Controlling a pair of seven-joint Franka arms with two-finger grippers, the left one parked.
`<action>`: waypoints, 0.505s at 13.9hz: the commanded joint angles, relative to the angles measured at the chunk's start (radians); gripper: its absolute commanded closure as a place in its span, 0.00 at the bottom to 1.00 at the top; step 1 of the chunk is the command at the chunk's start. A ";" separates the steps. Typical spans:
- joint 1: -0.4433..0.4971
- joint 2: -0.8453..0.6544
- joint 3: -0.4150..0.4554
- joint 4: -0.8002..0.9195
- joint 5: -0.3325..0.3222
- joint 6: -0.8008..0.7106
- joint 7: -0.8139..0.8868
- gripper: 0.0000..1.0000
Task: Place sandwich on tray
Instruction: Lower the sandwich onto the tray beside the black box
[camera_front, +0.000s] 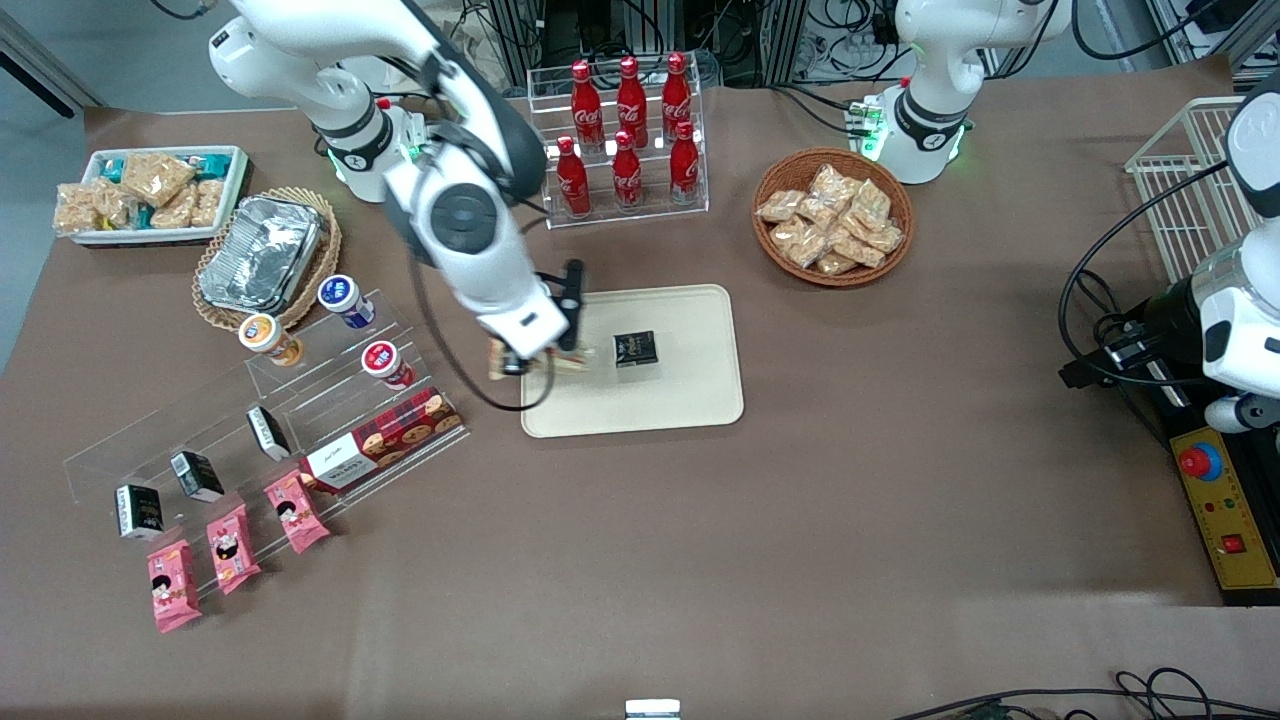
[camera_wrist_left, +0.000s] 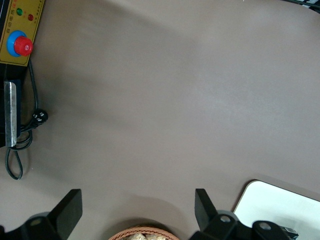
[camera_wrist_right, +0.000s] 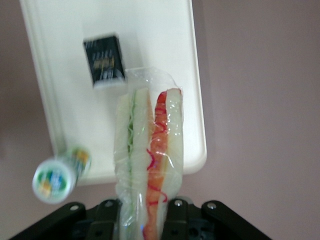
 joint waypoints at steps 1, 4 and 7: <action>0.054 0.137 -0.014 0.030 0.001 0.173 0.018 1.00; 0.093 0.234 -0.016 0.035 0.001 0.304 0.020 1.00; 0.101 0.312 -0.020 0.127 0.000 0.304 0.023 1.00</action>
